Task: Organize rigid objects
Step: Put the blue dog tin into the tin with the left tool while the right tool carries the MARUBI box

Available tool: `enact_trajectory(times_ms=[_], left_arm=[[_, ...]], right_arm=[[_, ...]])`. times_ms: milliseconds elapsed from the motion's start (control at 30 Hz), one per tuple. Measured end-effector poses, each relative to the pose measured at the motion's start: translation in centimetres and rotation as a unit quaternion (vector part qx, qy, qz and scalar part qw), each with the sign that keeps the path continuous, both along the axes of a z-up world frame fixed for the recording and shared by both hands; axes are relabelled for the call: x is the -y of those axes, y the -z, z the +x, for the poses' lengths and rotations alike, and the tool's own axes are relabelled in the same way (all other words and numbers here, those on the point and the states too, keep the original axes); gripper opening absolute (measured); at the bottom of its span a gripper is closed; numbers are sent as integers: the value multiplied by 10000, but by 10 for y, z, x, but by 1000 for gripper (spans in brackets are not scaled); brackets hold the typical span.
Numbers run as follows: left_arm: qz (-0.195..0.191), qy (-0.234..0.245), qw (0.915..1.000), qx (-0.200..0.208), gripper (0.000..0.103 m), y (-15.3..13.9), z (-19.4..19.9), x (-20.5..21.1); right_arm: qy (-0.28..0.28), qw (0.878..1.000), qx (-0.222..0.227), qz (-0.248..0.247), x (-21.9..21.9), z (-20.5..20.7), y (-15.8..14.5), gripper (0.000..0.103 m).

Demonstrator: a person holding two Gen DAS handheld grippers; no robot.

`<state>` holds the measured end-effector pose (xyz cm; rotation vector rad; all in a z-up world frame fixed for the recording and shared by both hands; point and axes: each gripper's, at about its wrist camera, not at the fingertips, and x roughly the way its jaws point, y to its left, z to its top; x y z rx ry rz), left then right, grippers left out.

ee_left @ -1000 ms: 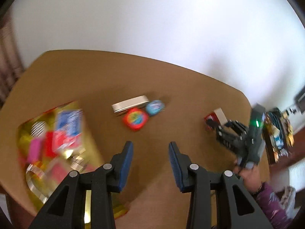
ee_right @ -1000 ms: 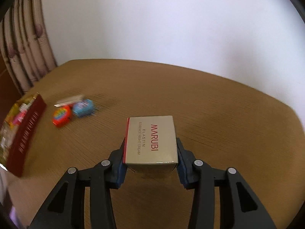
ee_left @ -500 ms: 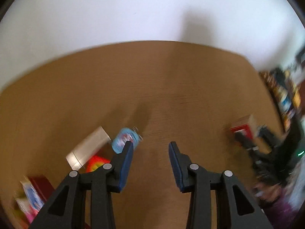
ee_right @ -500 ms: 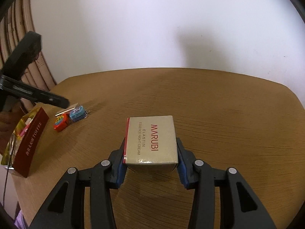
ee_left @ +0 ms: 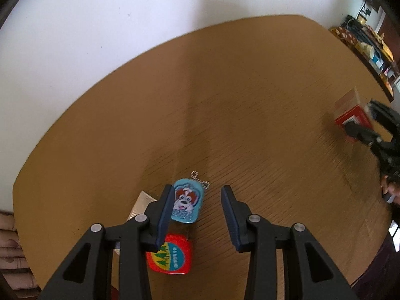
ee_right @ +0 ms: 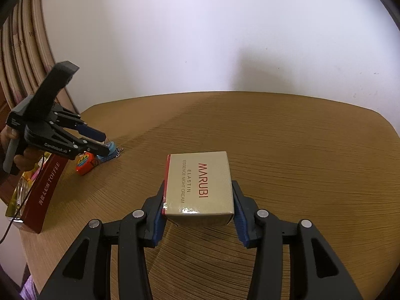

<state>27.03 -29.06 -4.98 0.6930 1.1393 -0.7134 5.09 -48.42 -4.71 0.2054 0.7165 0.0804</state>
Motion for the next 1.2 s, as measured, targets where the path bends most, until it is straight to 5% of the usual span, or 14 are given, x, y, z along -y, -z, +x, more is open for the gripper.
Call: enact_trajectory(times_ms=[267,300,333,567,700,967,1200], left_arm=[[119,58,9999,-47,38,14,5,10],[103,13,9996,-251,22,20,6,10],[131,-20,9992,-376,21,23,6,13],[-394,-484,9973,-376,21,14,-4,10],[-772,-907,9929,-69,21,-17,-25,-5],[-1540,-1770,9714,359,21,-109,-109,-81],[-1080,-2844,9526,78,21,-106,-153,-190]], right_arm=[[9,10000,-41,-2,4,-1,-1,46],[11,10000,-51,-3,4,-1,-1,48],[11,10000,-52,-5,3,0,-2,48],[13,10000,-76,24,5,4,-2,49],[-20,9998,-209,31,6,11,0,49],[-27,9997,-231,1,6,14,-1,47],[-26,9997,-247,-24,3,13,-1,47]])
